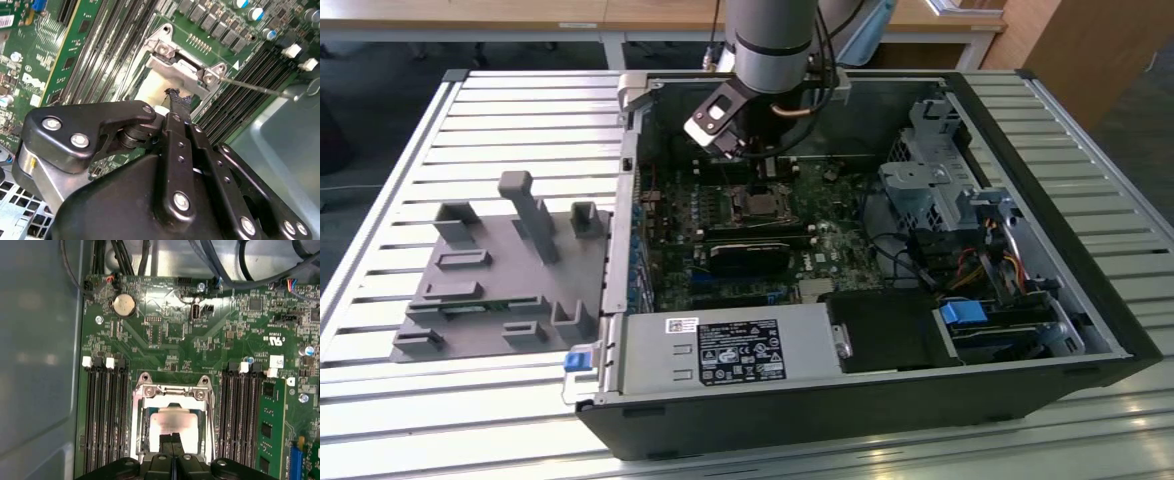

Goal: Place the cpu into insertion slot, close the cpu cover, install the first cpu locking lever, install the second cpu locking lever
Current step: 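Close the cpu cover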

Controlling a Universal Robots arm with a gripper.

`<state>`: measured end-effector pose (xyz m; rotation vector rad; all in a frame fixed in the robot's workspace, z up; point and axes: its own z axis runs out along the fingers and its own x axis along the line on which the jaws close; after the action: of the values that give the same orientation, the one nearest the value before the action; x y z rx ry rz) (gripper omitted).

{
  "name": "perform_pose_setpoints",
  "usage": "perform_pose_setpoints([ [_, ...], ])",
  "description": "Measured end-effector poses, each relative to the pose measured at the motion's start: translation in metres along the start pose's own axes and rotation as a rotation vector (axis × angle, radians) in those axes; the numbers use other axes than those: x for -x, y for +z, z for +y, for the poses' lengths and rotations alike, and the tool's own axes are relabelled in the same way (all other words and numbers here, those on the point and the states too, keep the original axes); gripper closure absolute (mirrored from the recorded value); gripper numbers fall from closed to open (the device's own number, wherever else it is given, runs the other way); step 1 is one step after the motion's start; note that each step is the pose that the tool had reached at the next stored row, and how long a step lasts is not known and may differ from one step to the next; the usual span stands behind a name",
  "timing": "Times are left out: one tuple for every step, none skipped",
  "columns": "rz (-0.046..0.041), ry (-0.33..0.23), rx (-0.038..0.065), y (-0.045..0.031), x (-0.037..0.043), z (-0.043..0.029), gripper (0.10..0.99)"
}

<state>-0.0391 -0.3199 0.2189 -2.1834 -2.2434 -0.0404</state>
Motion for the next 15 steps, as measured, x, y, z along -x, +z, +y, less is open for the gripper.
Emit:
perform_pose_setpoints([
  [0.0001, 0.0, 0.0, 0.0006, -0.0001, -0.0012, 0.98],
  [0.0001, 0.0, 0.0, 0.0012, -0.0001, -0.0022, 0.98],
  [0.0001, 0.0, 0.0, 0.002, -0.0001, -0.003, 0.98],
  [0.0, 0.0, 0.0, 0.0028, 0.0, -0.0037, 0.98],
  [0.0, 0.0, 0.0, 0.0036, 0.0, -0.0046, 0.98],
  [0.0001, 0.0, 0.0, 0.0044, 0.0, -0.0054, 0.98],
  [0.0001, 0.0, 0.0, 0.0053, 0.0, -0.0063, 0.98],
  [0.0001, 0.0, 0.0, 0.0062, 0.0, -0.007, 0.98],
  [0.0001, 0.0, 0.0, 0.0072, 0.0, -0.0076, 0.98],
  [0.0001, 0.0, 0.0, 0.0083, 0.0, -0.0082, 0.98],
  [0.0001, 0.0, 0.0, 0.0092, 0.0, -0.0087, 0.98],
  [0.0, 0.0, 0.0, 0.01, 0.0, -0.0094, 0.98],
  [0.0, 0.0, 0.0, 0.0107, 0.0, -0.0098, 0.98],
  [0.0, 0.0, 0.0, 0.0114, 0.0, -0.0102, 0.98],
  [0.0001, 0.0, 0.0, 0.0121, 0.0, -0.0104, 0.98],
])
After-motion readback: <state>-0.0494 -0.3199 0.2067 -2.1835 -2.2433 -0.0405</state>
